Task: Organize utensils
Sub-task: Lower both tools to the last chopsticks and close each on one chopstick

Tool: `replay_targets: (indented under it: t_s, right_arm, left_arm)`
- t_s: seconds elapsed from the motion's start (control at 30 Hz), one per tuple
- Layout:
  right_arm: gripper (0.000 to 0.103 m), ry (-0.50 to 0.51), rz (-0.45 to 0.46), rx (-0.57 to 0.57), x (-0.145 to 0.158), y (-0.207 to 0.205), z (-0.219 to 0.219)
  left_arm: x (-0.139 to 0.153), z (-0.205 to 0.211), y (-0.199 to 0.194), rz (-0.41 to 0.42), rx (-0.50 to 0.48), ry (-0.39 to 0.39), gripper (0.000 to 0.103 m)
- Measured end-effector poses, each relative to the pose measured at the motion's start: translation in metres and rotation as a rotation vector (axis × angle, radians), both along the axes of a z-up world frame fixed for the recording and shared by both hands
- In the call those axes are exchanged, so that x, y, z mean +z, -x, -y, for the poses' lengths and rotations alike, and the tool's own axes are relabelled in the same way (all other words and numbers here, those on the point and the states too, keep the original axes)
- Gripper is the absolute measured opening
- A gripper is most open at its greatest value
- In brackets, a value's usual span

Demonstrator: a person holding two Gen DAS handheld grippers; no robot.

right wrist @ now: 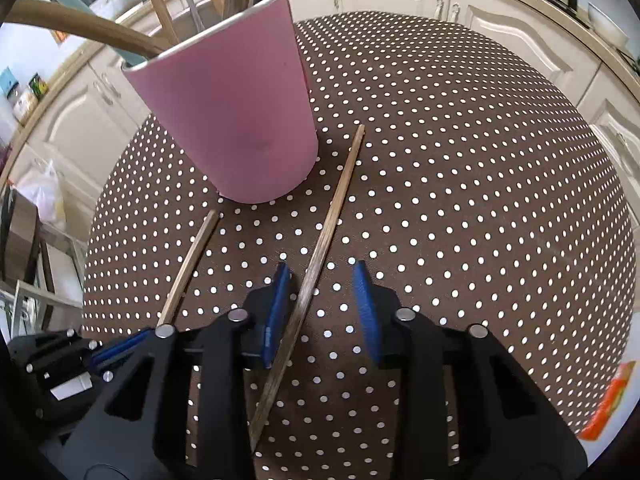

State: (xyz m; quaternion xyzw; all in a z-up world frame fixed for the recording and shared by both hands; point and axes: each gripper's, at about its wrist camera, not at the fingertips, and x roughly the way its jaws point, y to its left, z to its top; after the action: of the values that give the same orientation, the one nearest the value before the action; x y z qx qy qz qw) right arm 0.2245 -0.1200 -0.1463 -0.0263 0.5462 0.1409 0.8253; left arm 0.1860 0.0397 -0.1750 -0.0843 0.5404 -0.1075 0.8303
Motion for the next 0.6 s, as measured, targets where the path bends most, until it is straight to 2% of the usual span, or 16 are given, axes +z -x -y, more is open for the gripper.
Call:
replay_targets:
  t_s: [0.1,0.3,0.43,0.6]
  right_arm:
    - [0.012,0.034,-0.023,0.017,0.001,-0.011,-0.006]
    - [0.008,-0.025,-0.065,0.012,0.0,-0.019,0.009]
    - [0.007,-0.072,-0.076,0.002,0.004,-0.017,0.028]
    - [0.007,-0.128,-0.064,-0.02,0.006,-0.006,0.055]
  left_arm:
    - [-0.003,0.0,-0.013,-0.024,-0.006,0.014,0.005]
    - [-0.001,0.008,-0.033,-0.053,-0.059,-0.026,0.006]
    - [0.0,0.015,-0.039,-0.025,-0.058,-0.036,0.006]
    - [0.004,0.026,-0.024,0.031,-0.047,-0.017,0.005]
